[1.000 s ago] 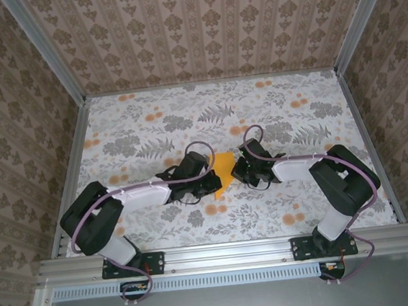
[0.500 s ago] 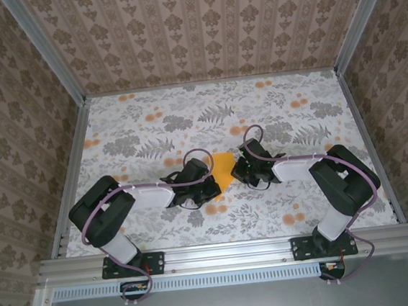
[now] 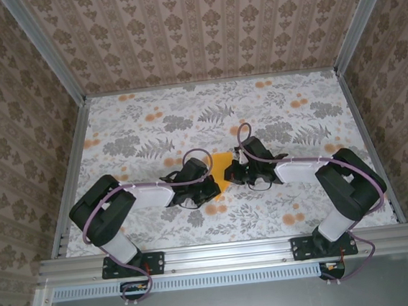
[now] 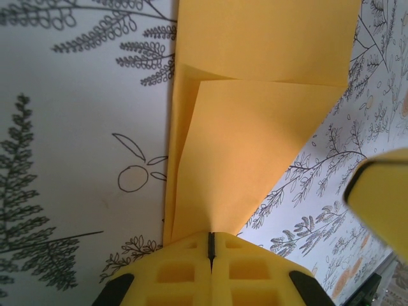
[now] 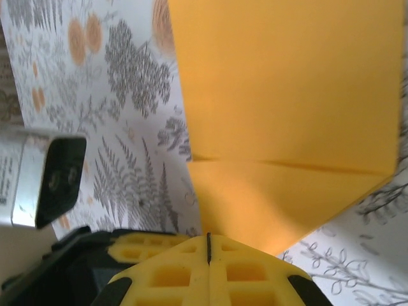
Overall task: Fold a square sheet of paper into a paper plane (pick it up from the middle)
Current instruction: Third fold the triangle at the center of the table.
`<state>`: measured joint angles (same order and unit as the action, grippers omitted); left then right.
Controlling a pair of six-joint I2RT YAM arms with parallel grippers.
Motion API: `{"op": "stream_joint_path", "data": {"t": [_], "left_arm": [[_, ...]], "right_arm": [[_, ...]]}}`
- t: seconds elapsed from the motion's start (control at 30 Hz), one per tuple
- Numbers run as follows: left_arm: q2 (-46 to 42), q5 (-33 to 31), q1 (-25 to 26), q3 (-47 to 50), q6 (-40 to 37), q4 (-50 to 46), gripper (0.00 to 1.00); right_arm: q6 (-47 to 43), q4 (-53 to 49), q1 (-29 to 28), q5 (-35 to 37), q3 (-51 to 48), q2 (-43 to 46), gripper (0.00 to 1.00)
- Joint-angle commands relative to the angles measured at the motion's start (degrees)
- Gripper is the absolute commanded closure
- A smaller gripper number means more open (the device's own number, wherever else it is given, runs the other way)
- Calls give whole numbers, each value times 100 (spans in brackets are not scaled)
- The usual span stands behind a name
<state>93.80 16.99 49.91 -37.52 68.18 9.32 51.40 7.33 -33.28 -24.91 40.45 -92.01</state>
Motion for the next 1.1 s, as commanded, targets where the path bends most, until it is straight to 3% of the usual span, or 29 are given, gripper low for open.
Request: {"op": "stream_joint_path", "data": {"t": [0.0, 0.4, 0.67, 1.07], "left_arm": [[130, -87, -72, 52, 19, -578, 100], [181, -93, -80, -79, 56, -943, 100], [200, -100, -87, -116, 64, -1164, 100], [202, -99, -98, -82, 121, -1256, 100]], "right_arm": [[-231, -6, -45, -376, -107, -154, 95], [-398, 69, -22, -595, 147, -732, 95], [-179, 667, 36, -720, 113, -854, 95], [-547, 75, 171, -116, 251, -1098, 96]]}}
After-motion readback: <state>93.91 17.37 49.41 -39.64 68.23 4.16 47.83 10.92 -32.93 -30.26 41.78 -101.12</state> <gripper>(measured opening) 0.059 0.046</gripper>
